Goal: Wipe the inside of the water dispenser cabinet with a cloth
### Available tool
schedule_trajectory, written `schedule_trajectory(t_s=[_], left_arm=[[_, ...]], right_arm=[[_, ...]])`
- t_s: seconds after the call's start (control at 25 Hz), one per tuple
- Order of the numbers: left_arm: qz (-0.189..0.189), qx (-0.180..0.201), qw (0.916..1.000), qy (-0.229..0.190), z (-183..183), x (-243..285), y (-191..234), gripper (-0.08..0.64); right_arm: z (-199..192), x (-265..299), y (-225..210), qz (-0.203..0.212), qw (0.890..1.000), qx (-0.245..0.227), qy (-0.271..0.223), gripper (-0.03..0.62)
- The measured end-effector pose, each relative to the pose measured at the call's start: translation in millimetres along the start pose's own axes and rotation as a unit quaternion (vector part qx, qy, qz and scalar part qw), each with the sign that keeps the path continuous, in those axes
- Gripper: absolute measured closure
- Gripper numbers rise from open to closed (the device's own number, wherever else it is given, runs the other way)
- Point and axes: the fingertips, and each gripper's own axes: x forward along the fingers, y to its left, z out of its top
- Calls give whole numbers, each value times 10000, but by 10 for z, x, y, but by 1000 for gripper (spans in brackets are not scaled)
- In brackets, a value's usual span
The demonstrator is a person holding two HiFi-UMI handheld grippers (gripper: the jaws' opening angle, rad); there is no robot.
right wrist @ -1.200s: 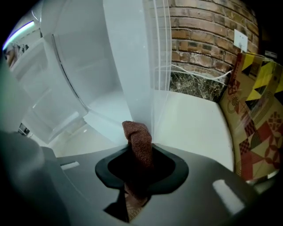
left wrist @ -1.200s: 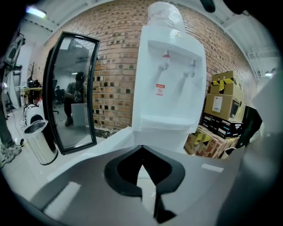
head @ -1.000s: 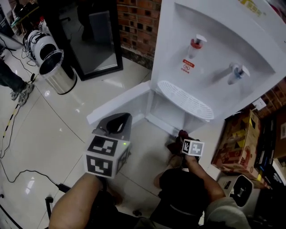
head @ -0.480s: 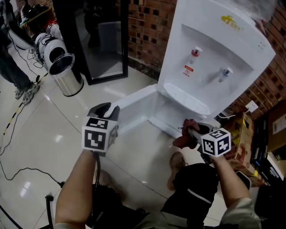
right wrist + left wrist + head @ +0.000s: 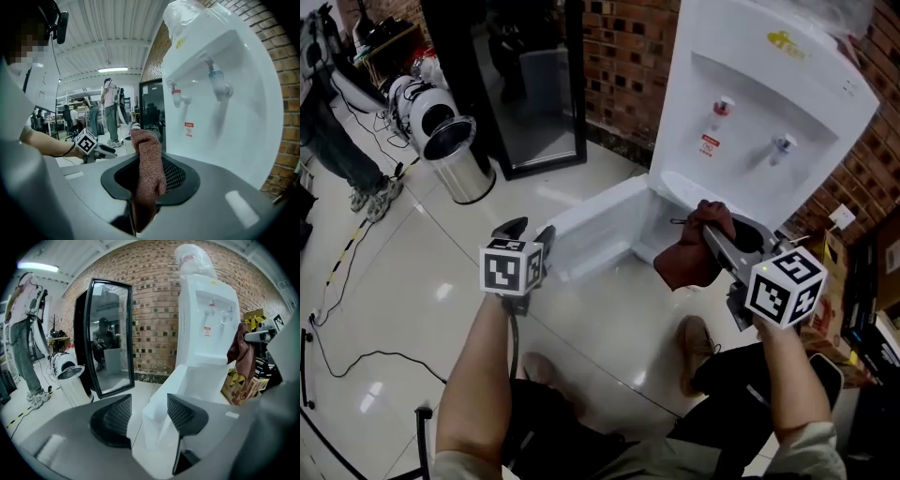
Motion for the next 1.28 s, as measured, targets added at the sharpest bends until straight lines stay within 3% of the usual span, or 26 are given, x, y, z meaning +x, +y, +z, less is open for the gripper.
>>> schedule_trajectory(t_s=[0.2,0.4,0.56,0.92,1.28], left_arm=[[-85,-190,9997,99,-130,104,58,295],[-111,-470,9988,3,-147,121,47,298],[-379,-316,9986,178,-232,137,-194,289],[160,-548,9979,310,-396,10,-412,273],[225,-753,9959,441,-541,-276,-936,275]], right_arm=[[-108,-17,-77,-92,9996,224,-130,483],[-73,-89,-147,-107,9992,270,-268,483],[-122,-157,-188,-83,9994,212,-242,483],[-398,-534,-446,57,9999,-95,-74,483],[-579,-1150,-965,-45,9998,-39,-188,483]])
